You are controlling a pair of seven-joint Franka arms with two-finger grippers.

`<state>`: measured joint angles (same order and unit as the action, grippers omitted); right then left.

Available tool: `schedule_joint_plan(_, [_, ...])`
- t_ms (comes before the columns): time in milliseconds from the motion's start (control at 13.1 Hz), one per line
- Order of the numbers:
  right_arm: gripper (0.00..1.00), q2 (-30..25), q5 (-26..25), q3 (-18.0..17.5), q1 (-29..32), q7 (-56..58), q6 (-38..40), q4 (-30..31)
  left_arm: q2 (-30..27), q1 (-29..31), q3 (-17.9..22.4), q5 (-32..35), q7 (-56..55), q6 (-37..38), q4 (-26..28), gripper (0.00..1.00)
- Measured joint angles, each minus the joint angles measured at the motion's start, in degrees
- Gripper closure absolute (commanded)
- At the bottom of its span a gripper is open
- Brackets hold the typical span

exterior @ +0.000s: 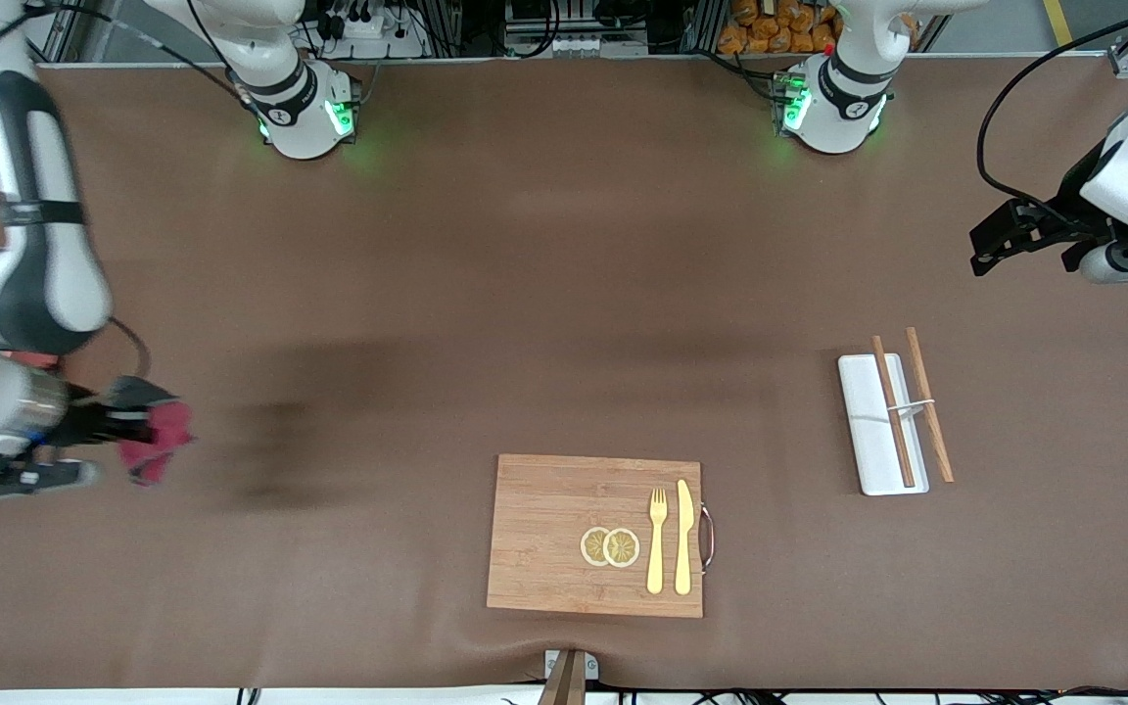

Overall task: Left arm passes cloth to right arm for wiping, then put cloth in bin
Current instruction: 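Carry the cloth with the right gripper over the pink bin, then open the right gripper to drop the cloth into the pink bin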

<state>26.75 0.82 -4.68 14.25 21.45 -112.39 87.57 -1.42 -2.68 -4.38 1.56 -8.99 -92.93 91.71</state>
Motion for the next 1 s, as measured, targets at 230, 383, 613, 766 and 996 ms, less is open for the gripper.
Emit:
schedule_joint_plan(230, [1.0,-0.03,-0.06,0.03,9.45,14.62,1.15,-1.61,-0.05,0.0,0.03,-0.04,0.0,0.63,0.04,0.0])
schedule_joint_plan(383, [1.0,0.0,-1.9,0.02,13.54,21.47,1.09,-1.78,-0.05,0.0,0.05,-0.04,-0.01,0.69,0.04,0.0])
schedule_joint_plan(613, [1.0,1.59,-6.33,0.04,18.98,30.57,0.71,-3.92,-0.05,-0.03,0.03,-0.07,-0.02,0.7,0.04,0.0])
schedule_joint_plan(766, [1.0,4.98,-6.61,0.04,22.62,36.42,-4.23,-4.86,-0.05,-0.03,0.02,-0.08,-0.02,0.7,0.04,0.0])
schedule_joint_plan(996, [1.0,12.4,-6.62,0.03,27.05,42.53,-14.9,-5.65,-0.05,-0.01,0.06,-0.08,-0.02,0.71,0.05,0.0])
